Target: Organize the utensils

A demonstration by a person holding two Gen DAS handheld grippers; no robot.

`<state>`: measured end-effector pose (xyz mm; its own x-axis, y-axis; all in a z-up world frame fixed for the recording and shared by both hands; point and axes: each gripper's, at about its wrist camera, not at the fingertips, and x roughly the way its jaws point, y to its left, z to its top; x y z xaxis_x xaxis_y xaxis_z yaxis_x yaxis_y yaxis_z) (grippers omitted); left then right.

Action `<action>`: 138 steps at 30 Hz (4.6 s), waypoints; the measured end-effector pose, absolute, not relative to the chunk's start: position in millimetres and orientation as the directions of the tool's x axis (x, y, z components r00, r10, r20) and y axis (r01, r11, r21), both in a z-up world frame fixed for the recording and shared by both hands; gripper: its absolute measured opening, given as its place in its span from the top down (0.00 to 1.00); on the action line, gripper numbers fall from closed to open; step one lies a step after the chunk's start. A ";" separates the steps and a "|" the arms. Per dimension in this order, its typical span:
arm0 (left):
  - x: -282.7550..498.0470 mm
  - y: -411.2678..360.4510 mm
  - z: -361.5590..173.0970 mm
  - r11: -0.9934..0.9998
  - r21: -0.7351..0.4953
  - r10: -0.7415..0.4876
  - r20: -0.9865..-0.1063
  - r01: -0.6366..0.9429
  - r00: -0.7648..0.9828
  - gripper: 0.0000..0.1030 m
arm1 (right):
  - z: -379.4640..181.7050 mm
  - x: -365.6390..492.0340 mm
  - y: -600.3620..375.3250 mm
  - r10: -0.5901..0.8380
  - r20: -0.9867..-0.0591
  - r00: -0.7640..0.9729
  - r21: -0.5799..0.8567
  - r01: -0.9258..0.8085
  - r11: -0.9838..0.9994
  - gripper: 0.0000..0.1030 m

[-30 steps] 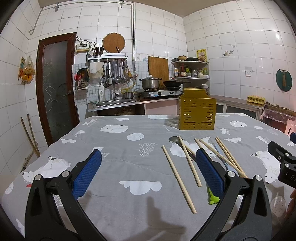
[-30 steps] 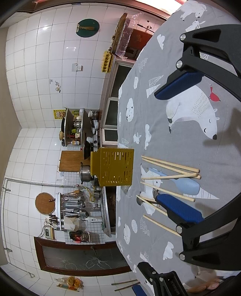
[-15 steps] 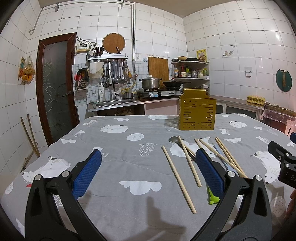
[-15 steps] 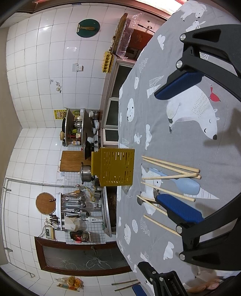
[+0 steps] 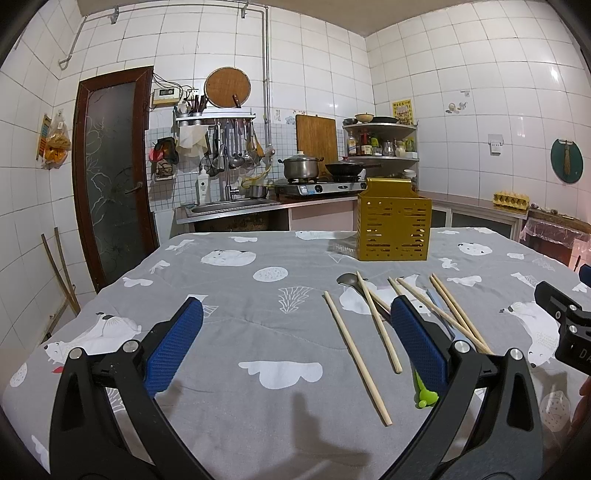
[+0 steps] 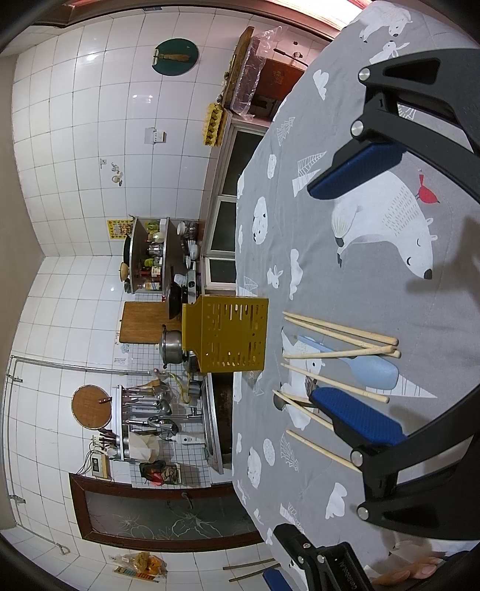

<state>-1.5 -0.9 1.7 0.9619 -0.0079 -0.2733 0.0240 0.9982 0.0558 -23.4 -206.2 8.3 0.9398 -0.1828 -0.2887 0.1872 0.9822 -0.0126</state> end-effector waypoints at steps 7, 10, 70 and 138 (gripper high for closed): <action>-1.6 -1.0 1.6 0.998 0.055 -0.008 -0.273 0.024 0.962 0.05 | 8.3 -23.4 -206.7 -0.182 -0.288 0.940 -0.013 0.187 0.982 0.04; -1.5 -1.4 1.4 0.998 0.056 -0.008 -0.273 0.024 0.962 0.05 | 8.2 -23.5 -206.7 -0.182 -0.287 0.940 -0.013 0.186 0.982 0.04; 0.6 5.4 3.3 0.999 0.043 0.002 -0.282 0.011 0.960 0.05 | 13.7 -25.5 -215.4 -0.199 -0.290 0.936 0.004 0.209 0.978 0.04; 249.4 -24.8 -52.8 0.995 0.030 -0.029 -0.833 0.097 0.552 0.68 | -46.7 257.6 -245.1 -0.030 -0.812 0.582 0.087 0.171 0.982 0.92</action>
<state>249.4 -24.8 -52.9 0.5519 -0.0286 -0.8334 0.0970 0.9948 0.0301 257.6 -245.1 -46.7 0.5825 -0.0296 -0.8123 0.1706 0.9815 0.0866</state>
